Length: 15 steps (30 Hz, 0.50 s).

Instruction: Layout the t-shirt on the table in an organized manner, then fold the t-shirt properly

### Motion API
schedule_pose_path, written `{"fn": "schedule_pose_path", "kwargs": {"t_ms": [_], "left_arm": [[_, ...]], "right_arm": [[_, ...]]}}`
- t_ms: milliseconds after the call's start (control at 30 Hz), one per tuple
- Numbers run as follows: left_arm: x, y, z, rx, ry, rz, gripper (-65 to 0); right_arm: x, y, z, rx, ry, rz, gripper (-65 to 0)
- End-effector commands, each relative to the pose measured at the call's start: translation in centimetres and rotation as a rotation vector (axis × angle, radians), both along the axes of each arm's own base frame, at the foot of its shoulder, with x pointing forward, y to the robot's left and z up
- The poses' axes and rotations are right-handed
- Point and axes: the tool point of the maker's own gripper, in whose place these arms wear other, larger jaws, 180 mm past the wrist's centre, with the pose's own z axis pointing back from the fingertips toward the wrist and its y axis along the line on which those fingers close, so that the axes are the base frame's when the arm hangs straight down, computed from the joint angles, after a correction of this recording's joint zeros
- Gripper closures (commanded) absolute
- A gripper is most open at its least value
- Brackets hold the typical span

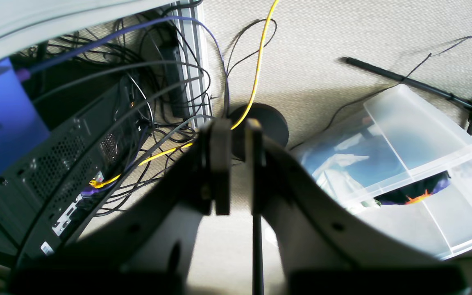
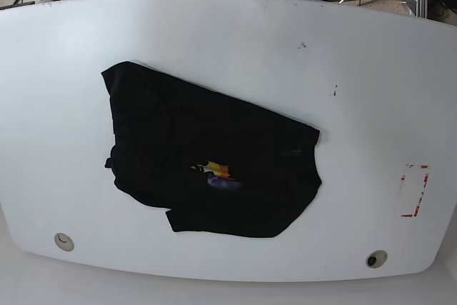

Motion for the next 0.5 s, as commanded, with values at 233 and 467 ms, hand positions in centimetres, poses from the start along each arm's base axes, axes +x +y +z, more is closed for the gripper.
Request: {"fn": "schedule_pose_path", "kwargs": {"t_ms": [233, 467], "left_arm": [[-0.63, 0.56, 0.07, 0.012, 0.016, -0.013, -11.2], [-0.52, 0.27, 0.05, 0.009, 0.013, -0.005, -11.2]], "right_arm": [[-0.48, 0.13, 0.09, 0.003, 0.002, -0.004, -6.0], [-0.74, 0.15, 0.08, 0.004, 0.011, -0.005, -5.6]]}}
